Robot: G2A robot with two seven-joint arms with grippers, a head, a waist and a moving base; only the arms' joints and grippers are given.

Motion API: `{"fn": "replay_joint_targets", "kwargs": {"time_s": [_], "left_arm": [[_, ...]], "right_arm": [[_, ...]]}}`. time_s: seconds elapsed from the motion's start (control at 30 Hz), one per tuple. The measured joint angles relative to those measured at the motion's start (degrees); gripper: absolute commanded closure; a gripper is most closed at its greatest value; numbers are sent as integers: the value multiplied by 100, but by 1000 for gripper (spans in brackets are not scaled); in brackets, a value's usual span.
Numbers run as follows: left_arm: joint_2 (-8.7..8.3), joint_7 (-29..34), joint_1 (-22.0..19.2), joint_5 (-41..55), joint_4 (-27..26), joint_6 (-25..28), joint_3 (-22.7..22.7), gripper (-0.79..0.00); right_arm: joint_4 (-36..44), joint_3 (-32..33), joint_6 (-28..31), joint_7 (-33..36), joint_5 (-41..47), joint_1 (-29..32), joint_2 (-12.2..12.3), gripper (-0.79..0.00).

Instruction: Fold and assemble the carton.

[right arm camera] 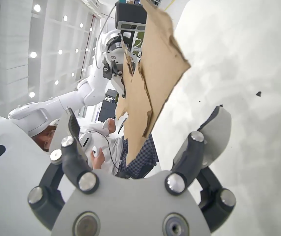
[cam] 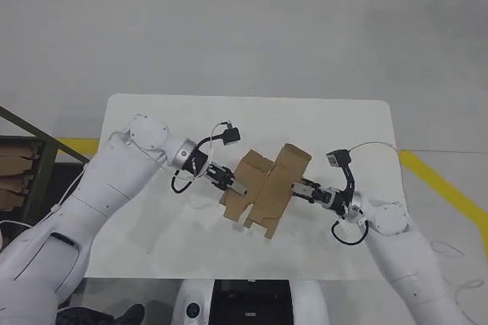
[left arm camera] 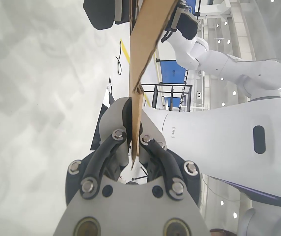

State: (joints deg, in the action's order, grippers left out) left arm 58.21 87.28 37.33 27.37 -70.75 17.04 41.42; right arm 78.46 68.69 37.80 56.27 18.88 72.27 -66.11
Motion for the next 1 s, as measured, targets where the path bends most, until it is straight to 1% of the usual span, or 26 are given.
{"fn": "replay_joint_targets", "kwargs": {"time_s": [0.03,0.17,0.2,0.47,0.5,0.53,0.57,0.7,0.83,0.93,1.0], "left_arm": [[-13,2,-29,34,-6,-3,-54,0],[-72,-11,-136,180,-24,11,-263,0],[-89,-21,-165,223,-26,21,-321,0],[-190,-140,-343,421,-29,141,-665,0],[-199,-171,-358,462,-45,173,-692,-326],[-209,-204,-371,508,-58,206,-715,-582],[-225,-253,-383,576,-67,256,-736,-785],[-278,-402,-409,834,-84,404,-757,-785],[-341,-666,-393,1088,-59,670,-649,-785],[-413,-977,-330,1102,57,981,-492,-785],[-462,-1219,-237,1164,155,1223,-368,-785]], "right_arm": [[-36,-22,-10,3,32,-16,-3,-286],[-188,-91,-24,62,152,-96,-10,-80],[-231,-107,-26,66,163,-120,-11,-3],[-348,-191,-39,67,151,-214,-12,0],[-352,-196,-40,62,168,-214,-12,0],[-354,-202,-50,53,209,-210,-12,0],[-354,-205,-71,49,269,-208,-12,0],[-315,-177,-123,88,556,-177,-5,0],[-291,-63,-268,125,994,-108,14,0],[-277,110,-469,-51,1266,-26,39,0],[-224,254,-584,-297,1316,63,57,0]]}}
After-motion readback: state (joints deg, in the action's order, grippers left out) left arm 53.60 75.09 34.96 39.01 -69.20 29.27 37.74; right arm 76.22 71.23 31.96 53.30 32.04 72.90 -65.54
